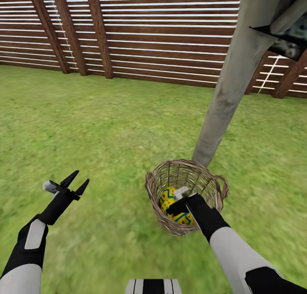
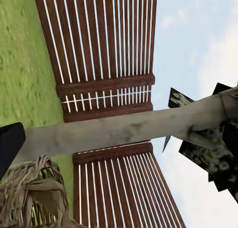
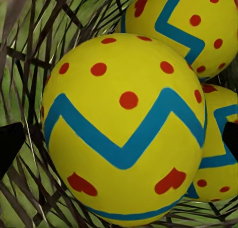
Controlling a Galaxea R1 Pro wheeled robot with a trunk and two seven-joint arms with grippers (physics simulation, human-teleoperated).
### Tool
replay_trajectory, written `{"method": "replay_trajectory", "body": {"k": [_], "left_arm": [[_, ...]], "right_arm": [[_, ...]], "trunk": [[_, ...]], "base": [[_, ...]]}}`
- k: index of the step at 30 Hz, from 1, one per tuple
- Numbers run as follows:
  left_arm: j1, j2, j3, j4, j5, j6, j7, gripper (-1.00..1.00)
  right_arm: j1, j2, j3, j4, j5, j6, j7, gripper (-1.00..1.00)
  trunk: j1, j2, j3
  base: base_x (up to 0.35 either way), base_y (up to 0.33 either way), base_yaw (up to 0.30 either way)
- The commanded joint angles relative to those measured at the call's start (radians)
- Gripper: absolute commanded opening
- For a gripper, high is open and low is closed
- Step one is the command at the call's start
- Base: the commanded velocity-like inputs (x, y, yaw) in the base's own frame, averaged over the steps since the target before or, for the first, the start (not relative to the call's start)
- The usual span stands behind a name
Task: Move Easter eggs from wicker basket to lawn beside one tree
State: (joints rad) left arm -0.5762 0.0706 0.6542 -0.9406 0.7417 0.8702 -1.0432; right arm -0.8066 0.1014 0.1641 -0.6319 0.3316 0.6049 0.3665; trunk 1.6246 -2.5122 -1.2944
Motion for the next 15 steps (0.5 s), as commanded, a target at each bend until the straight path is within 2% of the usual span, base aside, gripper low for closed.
{"method": "replay_trajectory", "body": {"k": [1,6,12,15], "left_arm": [[-0.001,0.0,0.001,0.0,0.002,0.006,-0.001,1.0],[-0.001,0.0,0.001,0.0,0.002,0.006,-0.001,1.0],[0.022,-0.005,0.0,0.016,0.002,-0.002,0.002,1.0],[0.029,-0.005,-0.001,0.027,0.002,-0.002,0.003,1.0]], "right_arm": [[0.0,0.0,0.0,-0.002,0.01,0.004,-0.007,1.0],[0.0,0.003,-0.001,-0.002,0.009,0.005,-0.087,1.0],[-0.004,0.006,0.001,0.005,-0.006,0.012,-0.088,1.0],[-0.006,0.006,0.001,0.006,-0.006,0.013,-0.089,1.0]], "trunk": [[0.0,-0.001,-0.005],[0.002,-0.002,-0.024],[0.003,-0.002,-0.028],[0.004,-0.003,-0.039]], "base": [[0.0,0.0,0.0],[0.0,0.0,0.0],[0.0,0.0,0.0],[0.0,0.0,0.0]]}}
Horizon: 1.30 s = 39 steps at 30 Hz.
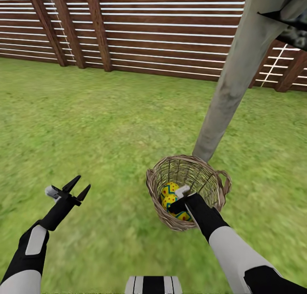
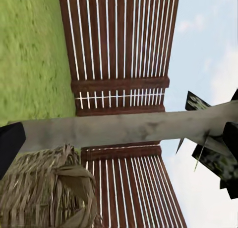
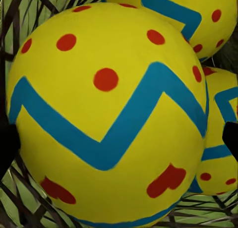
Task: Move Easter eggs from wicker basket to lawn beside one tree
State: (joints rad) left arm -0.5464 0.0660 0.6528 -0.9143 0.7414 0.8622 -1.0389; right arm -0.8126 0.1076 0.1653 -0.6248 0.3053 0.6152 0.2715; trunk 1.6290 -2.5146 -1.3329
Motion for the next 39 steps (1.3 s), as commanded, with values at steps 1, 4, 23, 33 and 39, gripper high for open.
{"method": "replay_trajectory", "body": {"k": [1,4,23,33,39], "left_arm": [[0.0,0.001,0.001,0.001,0.003,0.006,-0.001,1.0],[0.0,0.001,0.002,0.002,0.003,0.006,-0.001,1.0],[0.001,0.0,0.002,0.002,0.003,0.006,-0.001,1.0],[0.002,-0.002,0.002,0.003,0.003,0.005,-0.001,1.0],[0.002,-0.002,0.001,0.003,0.003,0.005,-0.001,1.0]], "right_arm": [[0.0,0.0,0.0,-0.001,0.016,0.003,0.006,1.0],[0.0,0.0,0.0,-0.001,0.0,0.003,0.006,1.0],[0.0,0.0,-0.001,-0.004,0.017,0.006,0.011,-1.0],[0.0,0.0,-0.001,-0.004,0.016,0.008,0.01,-1.0],[0.0,0.0,-0.001,-0.004,0.016,0.008,0.011,-1.0]], "trunk": [[0.0,-0.001,-0.005],[0.002,-0.001,-0.016],[0.004,-0.003,-0.04],[0.005,-0.003,-0.043],[0.002,-0.001,-0.02]], "base": [[0.0,0.0,0.0],[0.0,0.0,0.0],[0.0,0.0,0.0],[0.0,0.0,0.0],[0.0,0.0,0.0]]}}
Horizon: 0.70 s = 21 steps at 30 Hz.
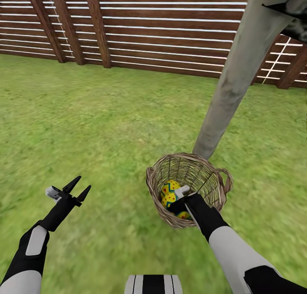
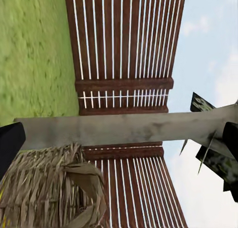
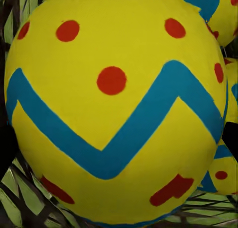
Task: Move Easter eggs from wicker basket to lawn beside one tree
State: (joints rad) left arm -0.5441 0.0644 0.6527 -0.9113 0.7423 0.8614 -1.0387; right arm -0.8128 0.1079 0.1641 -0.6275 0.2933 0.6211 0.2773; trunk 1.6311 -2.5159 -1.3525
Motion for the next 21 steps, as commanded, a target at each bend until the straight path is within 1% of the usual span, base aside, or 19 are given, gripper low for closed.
{"method": "replay_trajectory", "body": {"k": [1,21], "left_arm": [[0.0,0.0,0.001,0.0,0.002,0.006,-0.001,1.0],[0.0,0.0,0.001,0.0,0.002,0.006,-0.001,1.0]], "right_arm": [[0.0,0.0,0.0,-0.001,0.027,0.002,0.005,-1.0],[0.0,-0.002,0.0,-0.004,0.029,0.002,0.003,-1.0]], "trunk": [[-0.001,0.0,0.003],[-0.01,0.005,0.081]], "base": [[0.0,0.0,0.0],[0.0,0.0,0.0]]}}
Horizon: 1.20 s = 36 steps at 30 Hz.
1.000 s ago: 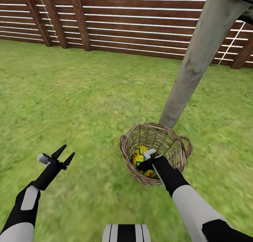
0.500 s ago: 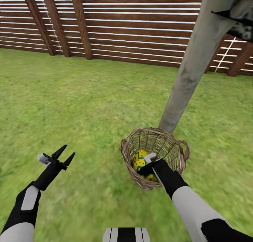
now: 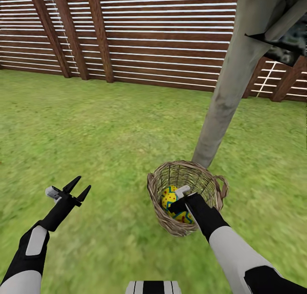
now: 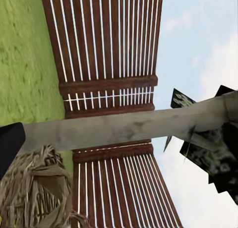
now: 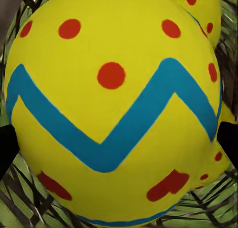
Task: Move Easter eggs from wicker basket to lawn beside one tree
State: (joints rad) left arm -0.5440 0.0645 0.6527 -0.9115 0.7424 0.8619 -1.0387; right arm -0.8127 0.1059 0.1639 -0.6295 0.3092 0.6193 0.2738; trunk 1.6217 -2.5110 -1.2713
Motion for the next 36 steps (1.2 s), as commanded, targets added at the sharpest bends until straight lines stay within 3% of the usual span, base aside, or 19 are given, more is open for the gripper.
{"method": "replay_trajectory", "body": {"k": [1,8,14,19,26,27,29,34,35,36], "left_arm": [[-0.001,0.0,0.001,0.0,0.002,0.005,-0.001,1.0],[-0.001,0.0,0.001,0.0,0.002,0.005,-0.001,1.0],[-0.001,0.0,0.001,0.0,0.002,0.005,-0.001,1.0],[-0.001,0.0,0.001,0.0,0.001,0.006,-0.001,1.0],[-0.002,0.005,-0.003,-0.002,-0.006,0.01,0.003,1.0],[-0.007,0.006,-0.017,-0.002,-0.005,0.012,0.05,1.0],[-0.009,0.003,-0.02,-0.002,-0.004,0.013,0.084,1.0],[-0.01,0.006,-0.021,-0.002,-0.004,0.012,0.091,1.0],[-0.01,0.006,-0.021,-0.002,-0.004,0.012,0.091,1.0],[-0.01,0.006,-0.021,-0.005,-0.005,0.012,0.091,1.0]], "right_arm": [[0.0,-0.003,0.0,-0.006,0.014,0.003,0.007,-1.0],[0.0,-0.011,-0.001,-0.018,0.018,0.006,0.007,-1.0],[0.0,-0.024,-0.001,-0.106,0.016,0.077,0.052,-1.0],[0.0,-0.042,0.0,-0.185,0.018,0.191,0.092,-1.0],[0.0,-0.123,0.0,-0.323,0.017,0.32,0.255,-1.0],[0.001,-0.164,0.0,-0.393,0.018,0.344,0.342,-1.0],[0.001,-0.206,0.0,-0.436,0.016,0.355,0.409,-1.0],[0.003,-0.29,-0.001,-0.517,0.016,0.386,0.599,-1.0],[0.005,-0.305,-0.01,-0.53,0.016,0.387,0.637,-1.0],[0.009,-0.316,-0.043,-0.553,0.016,0.386,0.699,-1.0]], "trunk": [[-0.001,0.0,0.003],[-0.004,0.002,0.03],[-0.006,0.003,0.054],[-0.009,0.004,0.073],[-0.012,0.006,0.1],[-0.012,0.006,0.104],[-0.013,0.007,0.112],[-0.015,0.008,0.131],[-0.016,0.008,0.135],[-0.016,0.008,0.139]], "base": [[0.0,0.0,0.0],[0.0,0.0,0.0],[0.0,0.0,0.0],[0.0,0.0,0.0],[0.0,0.0,0.0],[0.0,0.0,0.0],[0.0,0.0,0.0],[0.0,0.0,0.0],[0.0,0.0,0.0],[0.0,0.0,0.0]]}}
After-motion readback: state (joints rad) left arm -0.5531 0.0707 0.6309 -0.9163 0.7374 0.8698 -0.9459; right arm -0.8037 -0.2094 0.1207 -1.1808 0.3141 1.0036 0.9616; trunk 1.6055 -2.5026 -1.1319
